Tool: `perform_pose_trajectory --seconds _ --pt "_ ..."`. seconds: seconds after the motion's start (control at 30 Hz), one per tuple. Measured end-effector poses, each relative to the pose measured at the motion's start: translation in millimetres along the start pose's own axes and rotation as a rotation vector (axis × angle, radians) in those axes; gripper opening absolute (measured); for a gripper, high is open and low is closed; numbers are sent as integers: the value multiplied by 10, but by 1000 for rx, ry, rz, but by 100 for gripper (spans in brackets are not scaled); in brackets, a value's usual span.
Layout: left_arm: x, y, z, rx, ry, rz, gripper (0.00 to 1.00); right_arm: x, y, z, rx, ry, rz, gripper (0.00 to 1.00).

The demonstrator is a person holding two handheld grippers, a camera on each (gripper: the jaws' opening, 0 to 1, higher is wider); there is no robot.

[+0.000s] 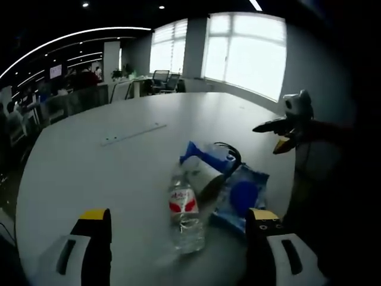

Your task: Arrange the tabletop items into an orderly group along one side of the table until the central work area is clear of visible clutter.

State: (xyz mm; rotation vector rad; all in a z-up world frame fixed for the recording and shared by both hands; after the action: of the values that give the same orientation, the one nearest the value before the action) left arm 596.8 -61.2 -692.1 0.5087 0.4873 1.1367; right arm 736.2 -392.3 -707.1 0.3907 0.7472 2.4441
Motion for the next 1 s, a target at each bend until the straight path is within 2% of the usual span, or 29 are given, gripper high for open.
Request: perform_pose_trajectory --seconds 0.27,0.6,0.9,1.0 --pt "3 -124 -83 31 -1 -13 88 10 -1 -13 4 -4 -4 96" --pt "19 -309 -160 67 3 -1 82 46 -10 -30 12 6 -9 95" --pt "37 -489 -172 108 20 0 72 67 -27 -50 11 0 -14 93" --pt "42 -540 -182 103 25 5 68 66 -29 -58 15 2 -15 92"
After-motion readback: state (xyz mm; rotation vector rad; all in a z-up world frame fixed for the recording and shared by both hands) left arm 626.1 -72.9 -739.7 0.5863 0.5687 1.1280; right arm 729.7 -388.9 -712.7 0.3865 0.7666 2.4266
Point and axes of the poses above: the point that each gripper's makers call its tool centre point, and the gripper's own axes: y roughly backward along the fingers, x roughly to its left, z roughly out of its top, the point moved 9 cm from there along y, roughly backward along the fingers, and after that the axes turned 4 degrees about -z, right-handed, at the moved point
